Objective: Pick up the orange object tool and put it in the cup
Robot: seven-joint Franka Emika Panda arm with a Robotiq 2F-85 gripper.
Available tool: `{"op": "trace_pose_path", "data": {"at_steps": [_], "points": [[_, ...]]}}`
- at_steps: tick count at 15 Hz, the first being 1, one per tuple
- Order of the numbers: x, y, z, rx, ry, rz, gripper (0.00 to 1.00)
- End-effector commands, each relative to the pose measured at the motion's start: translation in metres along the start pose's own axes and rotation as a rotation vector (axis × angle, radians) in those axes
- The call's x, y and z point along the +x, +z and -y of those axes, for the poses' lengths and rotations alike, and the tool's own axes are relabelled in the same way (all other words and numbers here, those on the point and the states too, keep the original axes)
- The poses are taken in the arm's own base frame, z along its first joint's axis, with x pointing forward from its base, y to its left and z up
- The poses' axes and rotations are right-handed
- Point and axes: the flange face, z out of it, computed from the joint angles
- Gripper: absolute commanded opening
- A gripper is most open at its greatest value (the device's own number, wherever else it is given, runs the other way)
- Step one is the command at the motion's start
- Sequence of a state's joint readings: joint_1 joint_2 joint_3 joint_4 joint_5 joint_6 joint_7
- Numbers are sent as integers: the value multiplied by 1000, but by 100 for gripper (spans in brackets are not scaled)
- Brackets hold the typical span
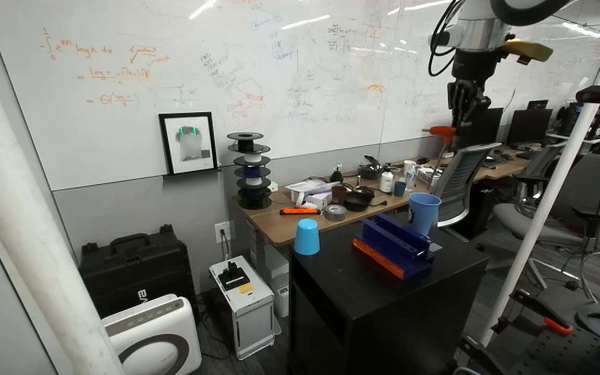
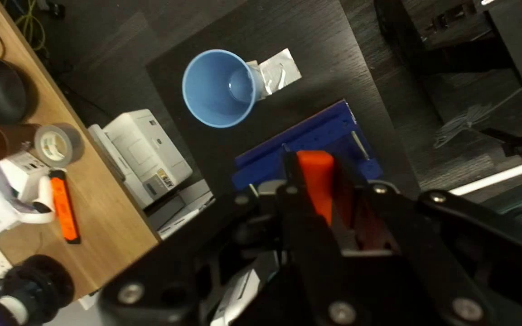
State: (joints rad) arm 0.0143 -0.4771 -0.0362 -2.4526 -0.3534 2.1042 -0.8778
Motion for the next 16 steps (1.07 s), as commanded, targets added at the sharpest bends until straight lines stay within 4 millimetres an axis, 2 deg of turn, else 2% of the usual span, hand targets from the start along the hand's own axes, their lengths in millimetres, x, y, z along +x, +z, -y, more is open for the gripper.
{"op": "trace_pose_path", "data": {"at_steps": [1,3,7,12,16], "points": [[-17,-4,-43,-18,120,18,8],[-22,11,-62,-10,166,43,8],[-14,65,-89,67,213,107,8],[13,129,-104,165,208,164,9],[21,169,-105,229,193,225,9]]}}
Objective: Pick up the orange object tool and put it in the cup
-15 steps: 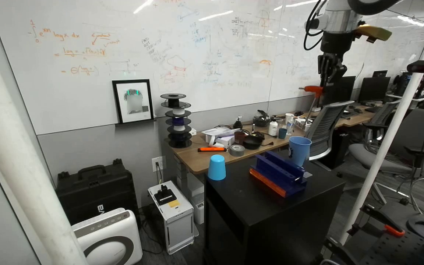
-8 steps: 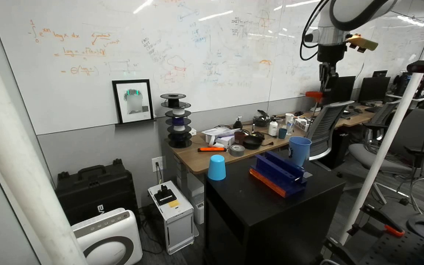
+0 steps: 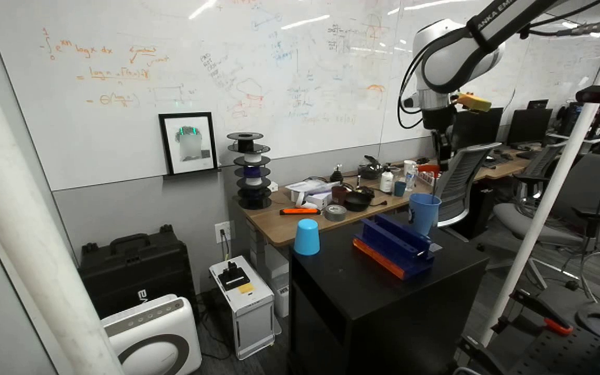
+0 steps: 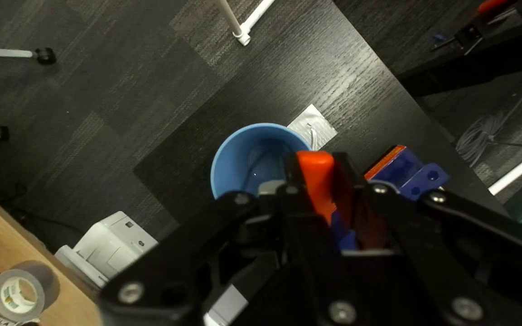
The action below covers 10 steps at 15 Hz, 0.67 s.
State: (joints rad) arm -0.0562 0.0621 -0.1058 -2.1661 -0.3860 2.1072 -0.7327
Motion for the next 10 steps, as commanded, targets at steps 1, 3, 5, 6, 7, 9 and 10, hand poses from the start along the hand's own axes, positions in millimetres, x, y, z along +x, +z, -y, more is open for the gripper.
{"op": "trace_pose_path", "data": {"at_steps": [1,3,5,6,7,9,10], "points": [[11,11,-12,40,3,39,12],[4,-5,-9,60,29,18,47],[-11,-30,-1,81,71,-33,62],[-20,-45,6,113,116,-66,69],[-28,-59,14,136,175,-96,77],[-45,-87,37,205,253,-142,93],[-55,-99,52,243,288,-166,99]]}}
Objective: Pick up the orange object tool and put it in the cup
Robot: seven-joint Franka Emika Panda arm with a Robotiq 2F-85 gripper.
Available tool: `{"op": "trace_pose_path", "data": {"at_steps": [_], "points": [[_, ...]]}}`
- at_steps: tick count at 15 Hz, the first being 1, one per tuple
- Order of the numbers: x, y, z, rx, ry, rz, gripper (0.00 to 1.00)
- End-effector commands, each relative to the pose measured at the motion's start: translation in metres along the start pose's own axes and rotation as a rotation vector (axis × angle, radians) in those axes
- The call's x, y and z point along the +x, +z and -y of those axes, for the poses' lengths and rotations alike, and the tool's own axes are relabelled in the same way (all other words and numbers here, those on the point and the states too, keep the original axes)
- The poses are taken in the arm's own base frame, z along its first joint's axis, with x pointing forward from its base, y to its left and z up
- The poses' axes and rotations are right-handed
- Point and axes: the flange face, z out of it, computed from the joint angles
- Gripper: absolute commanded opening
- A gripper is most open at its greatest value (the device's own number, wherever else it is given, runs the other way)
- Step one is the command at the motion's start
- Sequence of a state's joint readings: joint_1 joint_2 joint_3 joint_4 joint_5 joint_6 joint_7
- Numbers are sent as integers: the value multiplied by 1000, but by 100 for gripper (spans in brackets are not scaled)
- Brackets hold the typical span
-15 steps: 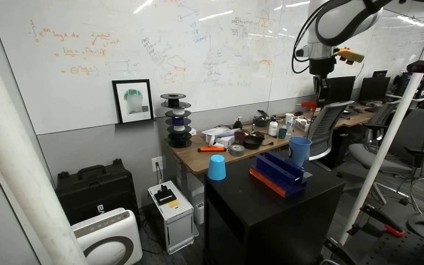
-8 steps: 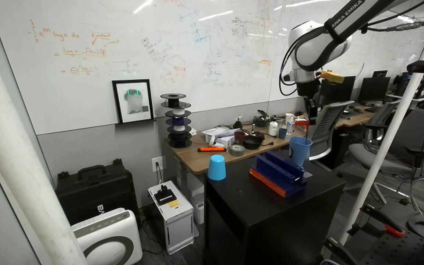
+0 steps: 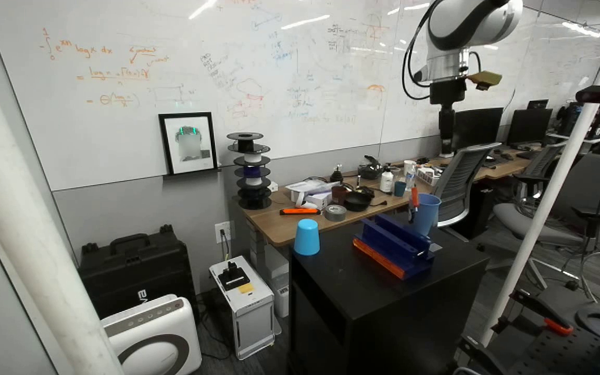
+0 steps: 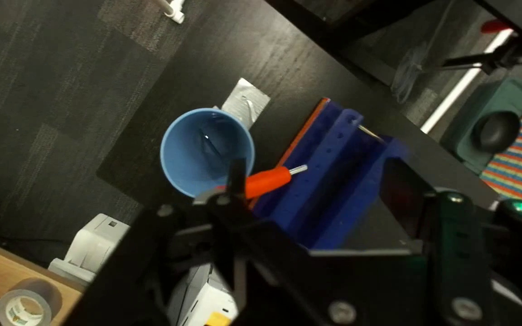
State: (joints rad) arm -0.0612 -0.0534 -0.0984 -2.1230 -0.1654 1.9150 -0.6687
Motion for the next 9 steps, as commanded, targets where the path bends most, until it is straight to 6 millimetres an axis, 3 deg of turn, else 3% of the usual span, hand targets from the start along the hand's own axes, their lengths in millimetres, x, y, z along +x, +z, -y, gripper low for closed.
{"op": "trace_pose_path", "data": {"at_steps": [1,4,7,8,9], "points": [[-43,-44,53,114,133,-93,100],[-74,-53,90,217,262,-148,100],[-108,-48,107,275,411,-191,100],[-83,-50,92,241,331,-147,99],[-93,-48,97,251,361,-153,99]]}}
